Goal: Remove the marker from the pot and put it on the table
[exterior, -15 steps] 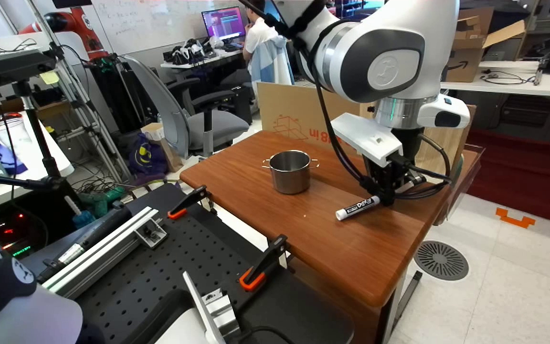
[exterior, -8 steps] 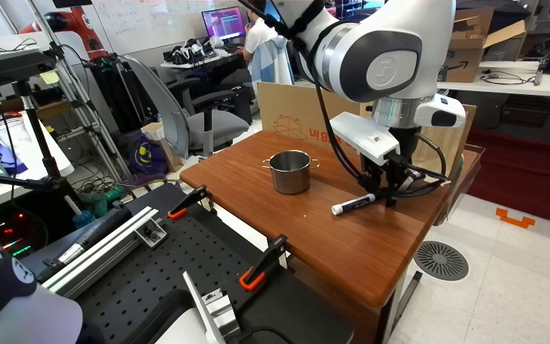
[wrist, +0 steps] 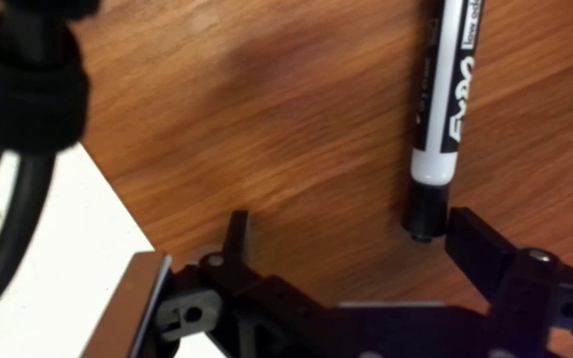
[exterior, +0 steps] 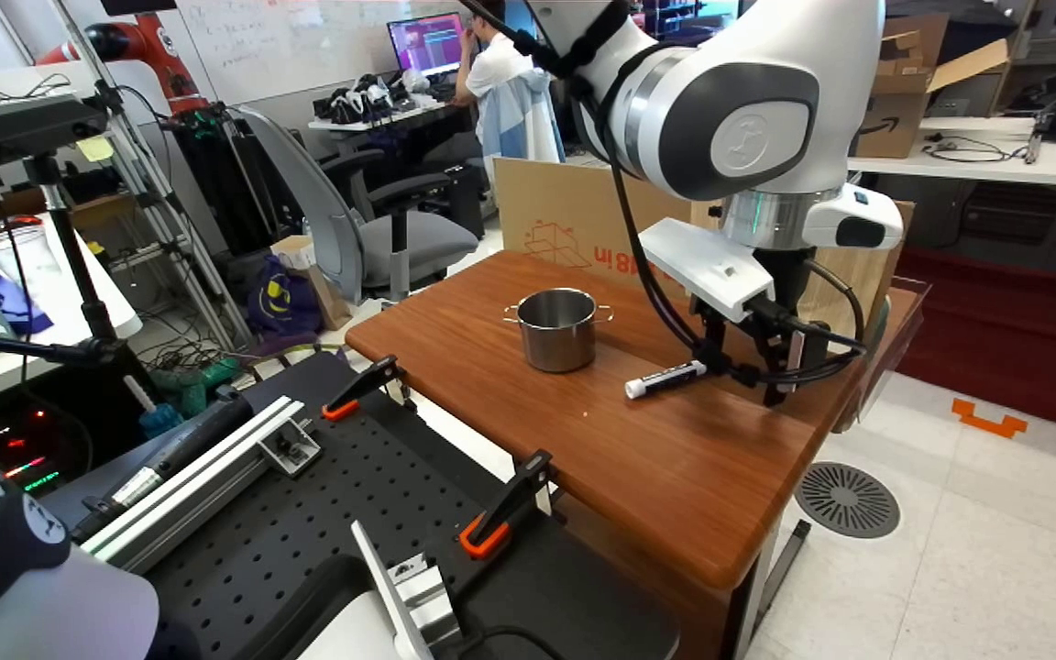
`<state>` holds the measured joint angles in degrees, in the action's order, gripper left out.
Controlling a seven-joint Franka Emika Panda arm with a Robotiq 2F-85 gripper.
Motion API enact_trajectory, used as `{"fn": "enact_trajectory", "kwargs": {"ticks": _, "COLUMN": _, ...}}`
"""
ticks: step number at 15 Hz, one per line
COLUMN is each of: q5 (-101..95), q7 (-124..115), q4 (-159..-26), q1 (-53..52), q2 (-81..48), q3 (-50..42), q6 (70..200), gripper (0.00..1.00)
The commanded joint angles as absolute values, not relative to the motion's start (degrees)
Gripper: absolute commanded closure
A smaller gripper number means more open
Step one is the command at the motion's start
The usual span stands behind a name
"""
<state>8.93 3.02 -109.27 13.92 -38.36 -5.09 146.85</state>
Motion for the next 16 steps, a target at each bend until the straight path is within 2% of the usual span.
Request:
{"fn": "enact_trajectory", "kwargs": {"ticks": 1, "q5": 10.2, "q7": 3.5, "q4": -108.0, "q1": 15.4, "q2": -39.0, "q3": -3.9, "q6": 145.9, "gripper": 0.0}}
{"fn": "enact_trajectory", "kwargs": {"ticks": 8, "q5": 9.7, "q7": 2.7, "q4": -109.2, "q1": 14.6, "q2": -36.5, "q3": -4.2, "q6": 145.7, "gripper": 0.0}}
{"fn": "enact_trajectory", "kwargs": {"ticks": 14, "q5": 9.8, "q7": 1.2, "q4": -114.1, "q1": 12.4, "q2": -26.0, "q3": -3.8, "q6": 145.5, "gripper": 0.0}}
{"fn": "enact_trajectory", "kwargs": {"ticks": 16, "q5": 9.1, "q7": 1.6, "q4": -111.5, "q1": 12.1, "q2": -28.0, "q3": -4.2, "q6": 145.7, "gripper": 0.0}}
